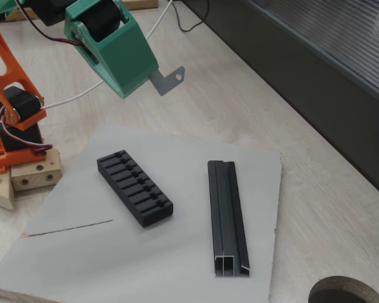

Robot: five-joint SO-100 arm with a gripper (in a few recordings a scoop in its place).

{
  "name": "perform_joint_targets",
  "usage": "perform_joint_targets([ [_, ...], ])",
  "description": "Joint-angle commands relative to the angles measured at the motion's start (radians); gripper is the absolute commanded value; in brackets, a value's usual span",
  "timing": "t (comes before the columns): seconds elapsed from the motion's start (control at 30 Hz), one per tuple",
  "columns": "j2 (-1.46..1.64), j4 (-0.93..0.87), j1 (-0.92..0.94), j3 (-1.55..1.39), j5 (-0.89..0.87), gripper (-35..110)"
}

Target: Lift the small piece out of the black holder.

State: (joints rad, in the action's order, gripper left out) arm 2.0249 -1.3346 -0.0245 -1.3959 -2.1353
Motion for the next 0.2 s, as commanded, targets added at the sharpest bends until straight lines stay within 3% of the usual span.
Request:
perform_joint_targets([
  [0.0,0.029,0.005,0.006,0.028,-0.012,3],
  [0.17,0.029,0.005,0.006,0.028,-0.012,3],
])
